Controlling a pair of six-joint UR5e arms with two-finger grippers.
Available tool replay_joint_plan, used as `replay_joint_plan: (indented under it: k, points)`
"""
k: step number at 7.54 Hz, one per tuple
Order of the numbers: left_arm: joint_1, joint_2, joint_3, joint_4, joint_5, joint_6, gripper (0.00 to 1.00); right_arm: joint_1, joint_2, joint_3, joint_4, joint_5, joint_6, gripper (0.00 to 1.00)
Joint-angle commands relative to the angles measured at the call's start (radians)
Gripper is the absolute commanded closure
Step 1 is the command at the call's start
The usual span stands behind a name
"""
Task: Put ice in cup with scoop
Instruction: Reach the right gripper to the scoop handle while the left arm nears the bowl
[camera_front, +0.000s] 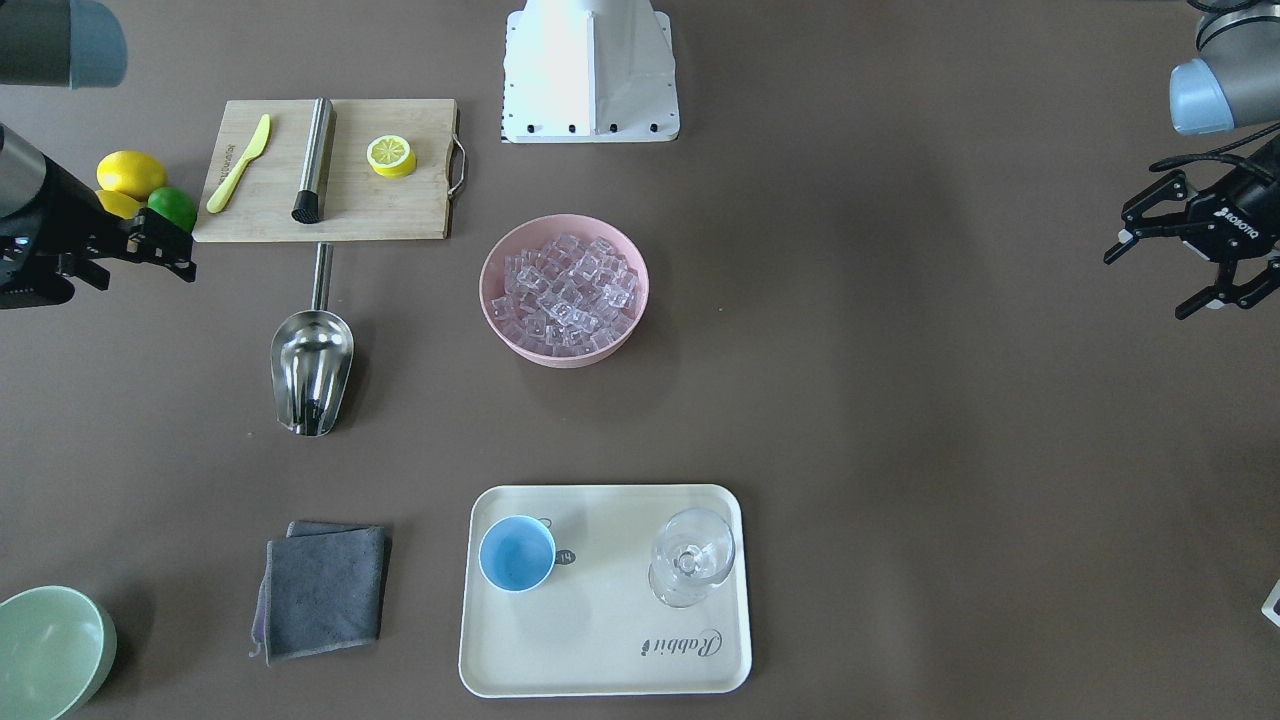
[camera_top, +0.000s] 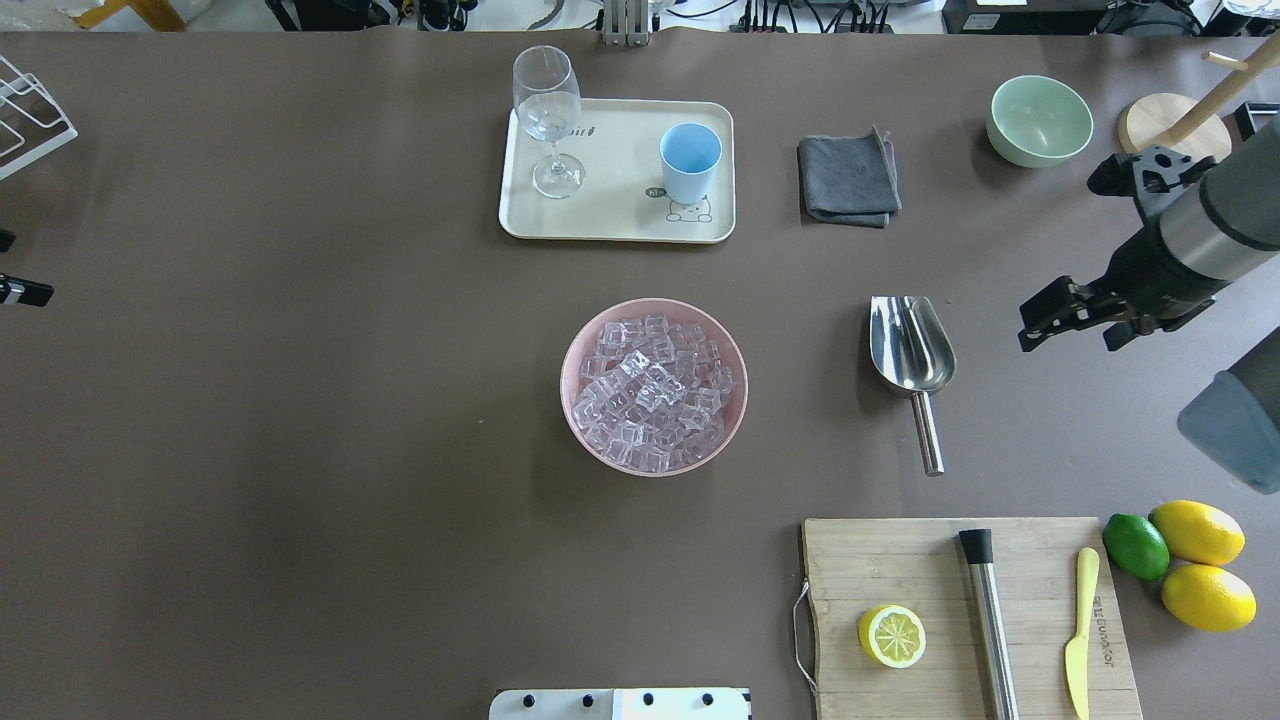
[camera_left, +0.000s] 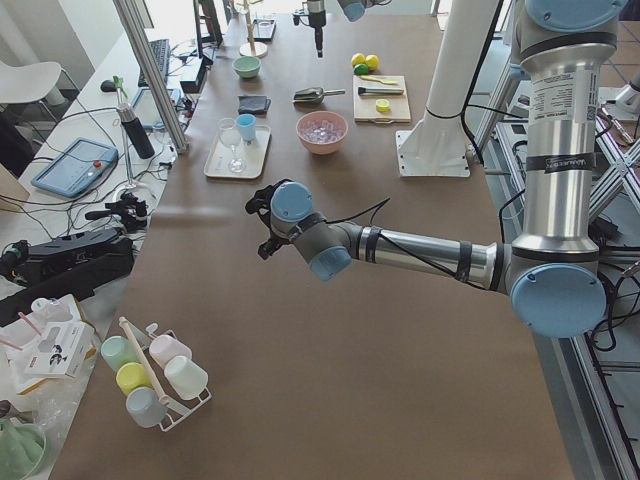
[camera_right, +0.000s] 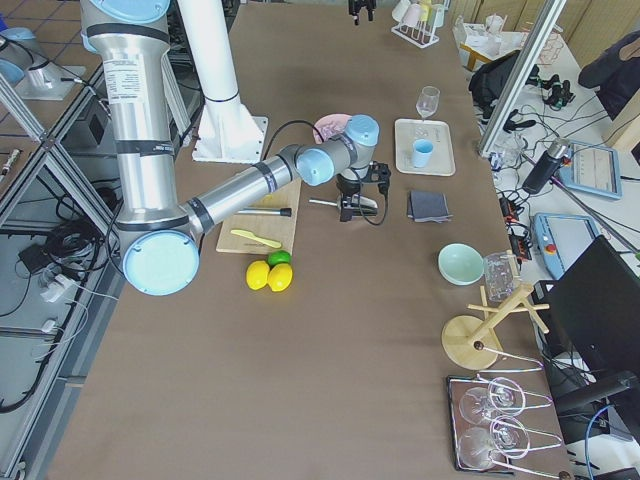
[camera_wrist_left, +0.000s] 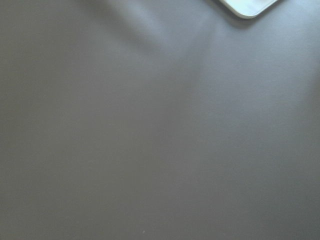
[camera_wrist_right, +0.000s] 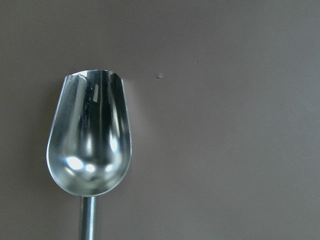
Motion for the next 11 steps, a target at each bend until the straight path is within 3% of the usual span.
replay_joint_plan:
  k: [1, 4, 8, 11]
  points:
    - [0.152, -0.08, 0.018, -0.166, 0.047, 0.001, 0.02, -0.19, 0.085, -0.012, 0.001, -0.075, 0.211, 0.01]
    - [0.28, -0.217, 0.048, -0.184, 0.065, 0.004, 0.02, -0.266, 0.09, -0.041, 0.007, -0.097, 0.254, 0.01]
    - [0.435, -0.283, 0.057, -0.227, 0.135, 0.008, 0.02, -0.318, 0.093, -0.087, 0.01, -0.14, 0.26, 0.02]
    - [0.608, -0.341, 0.053, -0.255, 0.357, 0.021, 0.02, -0.332, 0.094, -0.089, 0.01, -0.143, 0.277, 0.06]
